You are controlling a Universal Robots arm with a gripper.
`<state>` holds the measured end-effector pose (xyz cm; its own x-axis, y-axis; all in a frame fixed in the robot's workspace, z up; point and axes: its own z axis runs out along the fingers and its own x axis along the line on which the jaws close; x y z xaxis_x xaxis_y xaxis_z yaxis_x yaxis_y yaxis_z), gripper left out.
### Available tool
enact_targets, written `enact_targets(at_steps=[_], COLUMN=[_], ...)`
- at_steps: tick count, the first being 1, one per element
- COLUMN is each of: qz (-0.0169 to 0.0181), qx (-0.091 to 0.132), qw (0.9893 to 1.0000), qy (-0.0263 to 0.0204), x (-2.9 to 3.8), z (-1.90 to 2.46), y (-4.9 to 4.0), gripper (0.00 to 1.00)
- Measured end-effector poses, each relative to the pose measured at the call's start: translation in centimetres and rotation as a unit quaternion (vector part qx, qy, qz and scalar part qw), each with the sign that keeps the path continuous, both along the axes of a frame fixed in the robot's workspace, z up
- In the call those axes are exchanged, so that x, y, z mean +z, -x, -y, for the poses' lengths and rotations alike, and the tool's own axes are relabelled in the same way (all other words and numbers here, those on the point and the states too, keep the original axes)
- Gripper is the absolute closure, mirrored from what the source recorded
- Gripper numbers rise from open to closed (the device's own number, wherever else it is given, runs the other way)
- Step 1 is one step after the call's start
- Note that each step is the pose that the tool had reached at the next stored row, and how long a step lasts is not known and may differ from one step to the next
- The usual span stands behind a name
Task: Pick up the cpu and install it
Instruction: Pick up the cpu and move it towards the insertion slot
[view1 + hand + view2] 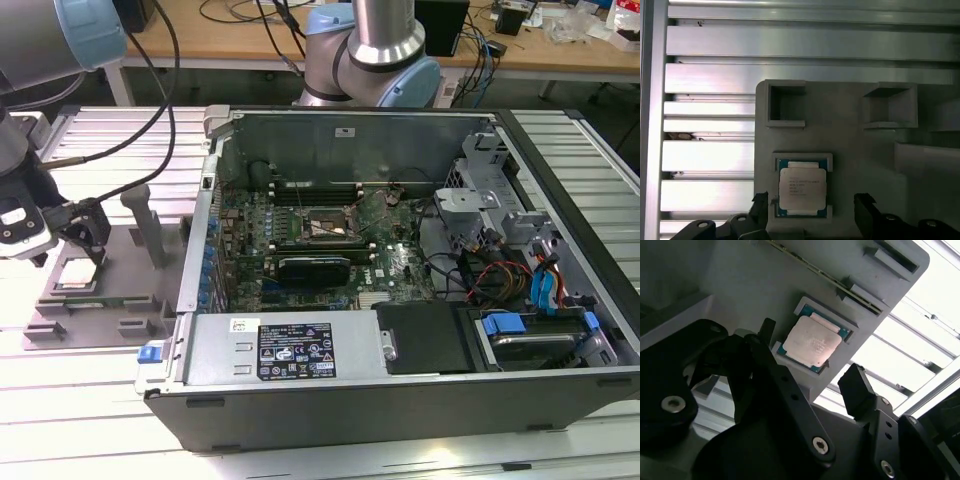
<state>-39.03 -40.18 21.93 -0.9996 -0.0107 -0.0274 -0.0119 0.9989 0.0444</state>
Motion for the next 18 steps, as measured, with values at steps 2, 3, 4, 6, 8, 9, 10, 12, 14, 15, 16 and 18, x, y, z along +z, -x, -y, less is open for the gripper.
enact_targets(at_steps=[2,3,4,6,8,9,10,12,14,15,16,18], qz=[-0.0006,-0.0007,-0.0008,-0.0013,-0.0018,-0.0021,-0.0022,-0.0024,-0.0023,-0.0023,-0.0024,-0.0023], qx=[0.000,0.000,0.000,0.000,0.000,0.000,0.000,0.003,0.017,0.017,0.017,0.018], qw=[1.0000,1.0000,1.0000,1.0000,1.0000,1.0000,1.0000,1.0000,0.9999,0.9998,0.9998,0.9998], qy=[0.0000,0.0000,0.0000,0.0000,0.0000,0.0000,0.0000,0.0001,0.0001,0.0000,0.0001,0.0001], x=[-0.59,-0.75,-0.93,-1.33,-1.72,-1.89,-1.99,-2.33,-2.55,-2.70,-2.76,-2.95], z=[0.00,0.00,0.00,0.00,0.00,0.00,-0.01,-0.05,-0.07,-0.09,-0.15,-0.54], y=[0.01,0.00,0.00,0.00,0.00,0.00,0.00,-0.04,-0.05,-0.05,-0.05,-0.05], gripper=[0.22,0.22,0.22,0.22,0.22,0.22,0.22,0.22,0.22,0.22,0.22,0.22])
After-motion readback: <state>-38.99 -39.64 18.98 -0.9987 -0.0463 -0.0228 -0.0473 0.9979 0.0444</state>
